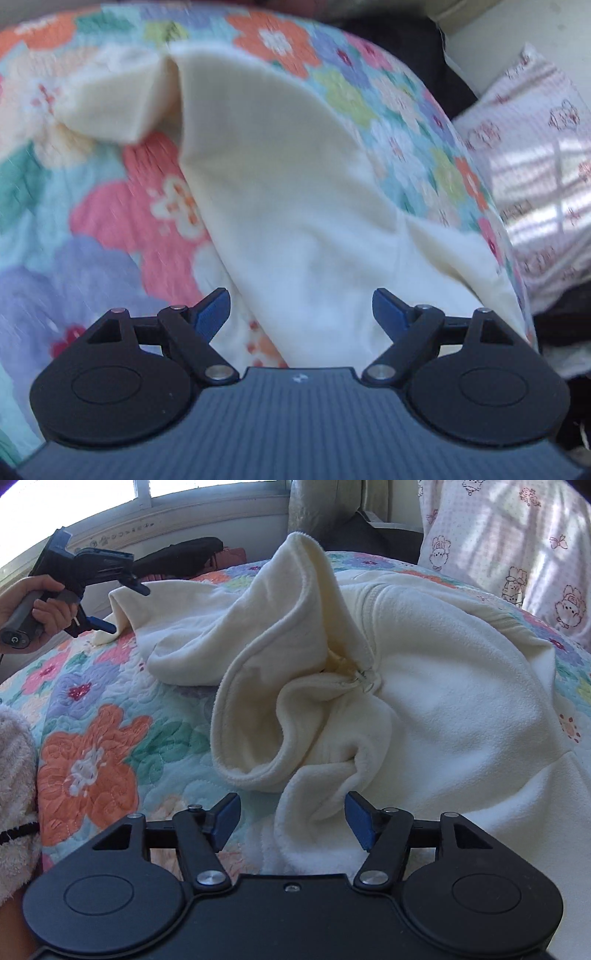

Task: Fold clothes

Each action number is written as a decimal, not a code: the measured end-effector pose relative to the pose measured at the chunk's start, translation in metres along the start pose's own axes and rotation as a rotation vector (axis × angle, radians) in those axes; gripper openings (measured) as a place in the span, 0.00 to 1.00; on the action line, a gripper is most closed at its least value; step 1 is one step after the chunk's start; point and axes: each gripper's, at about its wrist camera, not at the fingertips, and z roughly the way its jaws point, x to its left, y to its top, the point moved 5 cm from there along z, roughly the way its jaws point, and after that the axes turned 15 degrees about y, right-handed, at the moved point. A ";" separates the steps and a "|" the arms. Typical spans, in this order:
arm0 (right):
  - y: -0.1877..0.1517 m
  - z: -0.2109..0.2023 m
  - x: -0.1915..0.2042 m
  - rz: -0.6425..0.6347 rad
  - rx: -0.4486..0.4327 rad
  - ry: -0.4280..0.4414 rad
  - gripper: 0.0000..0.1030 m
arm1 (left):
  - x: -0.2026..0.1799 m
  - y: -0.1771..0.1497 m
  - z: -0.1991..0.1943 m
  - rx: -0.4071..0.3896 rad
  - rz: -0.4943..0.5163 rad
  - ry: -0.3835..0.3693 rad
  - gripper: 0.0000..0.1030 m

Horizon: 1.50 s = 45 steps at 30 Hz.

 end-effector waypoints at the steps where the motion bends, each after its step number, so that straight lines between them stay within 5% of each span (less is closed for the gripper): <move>1: -0.004 0.003 0.002 -0.008 0.022 -0.014 0.66 | -0.010 -0.017 0.012 0.109 0.025 -0.083 0.82; 3: -0.010 0.005 0.003 -0.021 0.056 -0.048 0.66 | -0.025 -0.042 0.024 0.209 0.080 -0.182 0.82; 8: -0.004 0.004 -0.002 -0.061 0.058 -0.128 0.66 | -0.045 -0.064 0.052 0.151 0.218 -0.018 0.83; 10: 0.002 0.009 -0.009 -0.064 0.053 -0.164 0.67 | -0.051 -0.061 0.053 0.151 0.187 -0.081 1.00; 14: 0.009 0.034 -0.030 -0.103 0.068 -0.193 0.76 | -0.063 -0.052 0.055 0.111 0.231 -0.121 0.99; 15: 0.013 0.036 -0.037 -0.114 0.064 -0.188 0.77 | -0.066 -0.052 0.056 0.084 0.253 -0.113 0.89; 16: 0.017 0.039 -0.043 -0.125 0.060 -0.184 0.78 | -0.070 -0.052 0.053 0.026 0.301 -0.074 0.63; 17: 0.022 0.041 -0.049 -0.133 0.055 -0.180 0.76 | -0.075 -0.051 0.050 -0.032 0.349 -0.034 0.47; 18: 0.028 0.038 -0.051 -0.118 0.034 -0.183 0.66 | -0.081 -0.052 0.046 -0.089 0.410 0.004 0.26; 19: 0.035 0.035 -0.052 -0.104 0.013 -0.186 0.58 | -0.086 -0.053 0.042 -0.147 0.471 0.042 0.20; 21: 0.037 0.029 -0.050 -0.059 -0.016 -0.153 0.26 | -0.095 -0.057 0.026 -0.240 0.555 0.081 0.17; 24: 0.035 0.014 -0.050 0.042 -0.053 -0.072 0.19 | -0.094 -0.055 -0.016 -0.401 0.596 0.134 0.16; 26: 0.036 -0.014 -0.051 0.100 -0.092 -0.004 0.19 | -0.086 -0.049 -0.051 -0.458 0.566 0.084 0.15; 31: 0.040 -0.079 -0.032 0.103 -0.134 0.132 0.19 | -0.061 -0.031 -0.086 -0.373 0.507 -0.090 0.17; 33: 0.031 -0.078 -0.021 0.042 -0.057 0.133 0.19 | -0.063 -0.034 -0.062 -0.319 0.639 -0.022 0.21; 37: -0.003 -0.020 -0.021 0.001 0.164 0.082 0.20 | -0.050 -0.049 0.014 -0.115 0.692 0.218 0.22; 45: -0.018 -0.012 -0.026 0.121 0.175 0.145 0.21 | -0.043 -0.046 0.004 -0.192 0.706 0.270 0.33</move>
